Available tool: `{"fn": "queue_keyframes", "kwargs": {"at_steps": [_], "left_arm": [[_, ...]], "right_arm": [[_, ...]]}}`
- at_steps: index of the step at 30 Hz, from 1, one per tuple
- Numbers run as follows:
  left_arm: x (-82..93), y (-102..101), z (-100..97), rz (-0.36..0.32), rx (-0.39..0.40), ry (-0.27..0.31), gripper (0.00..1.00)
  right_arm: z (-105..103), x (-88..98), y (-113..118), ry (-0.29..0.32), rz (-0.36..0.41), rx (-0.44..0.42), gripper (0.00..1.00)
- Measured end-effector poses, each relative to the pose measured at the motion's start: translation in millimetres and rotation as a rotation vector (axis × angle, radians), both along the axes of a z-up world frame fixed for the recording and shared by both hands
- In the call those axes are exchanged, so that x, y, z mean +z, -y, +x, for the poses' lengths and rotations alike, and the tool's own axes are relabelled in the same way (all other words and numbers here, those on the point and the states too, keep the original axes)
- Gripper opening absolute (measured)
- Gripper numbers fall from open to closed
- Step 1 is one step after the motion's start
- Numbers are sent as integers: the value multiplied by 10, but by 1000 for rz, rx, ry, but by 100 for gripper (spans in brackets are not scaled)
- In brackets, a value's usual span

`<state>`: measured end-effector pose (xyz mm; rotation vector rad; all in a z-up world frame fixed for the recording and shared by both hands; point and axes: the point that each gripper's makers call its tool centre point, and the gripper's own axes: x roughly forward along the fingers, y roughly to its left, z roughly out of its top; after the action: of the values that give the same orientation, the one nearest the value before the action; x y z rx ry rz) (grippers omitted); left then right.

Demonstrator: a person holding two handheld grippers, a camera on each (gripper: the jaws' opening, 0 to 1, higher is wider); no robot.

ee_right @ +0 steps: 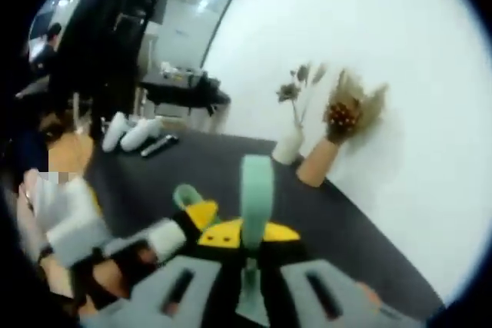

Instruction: Pick up the broom and sweep the trash on the tabletop into the dustpan.

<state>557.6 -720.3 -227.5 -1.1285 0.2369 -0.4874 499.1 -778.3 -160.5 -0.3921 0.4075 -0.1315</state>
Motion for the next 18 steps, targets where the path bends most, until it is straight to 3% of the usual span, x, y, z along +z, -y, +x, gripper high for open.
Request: {"fn": "queue_keyframes", "kwargs": {"at_steps": [4, 15, 18], "left_arm": [[0, -2, 1, -5, 0, -3, 10], [-19, -54, -90, -33, 45, -39, 10], [-47, -71, -209, -54, 43, -85, 10]], "right_arm": [[-30, 119, 211, 27, -64, -46, 6], [-100, 249, 559, 45, -72, -107, 6], [-131, 270, 603, 50, -48, -107, 6]]}}
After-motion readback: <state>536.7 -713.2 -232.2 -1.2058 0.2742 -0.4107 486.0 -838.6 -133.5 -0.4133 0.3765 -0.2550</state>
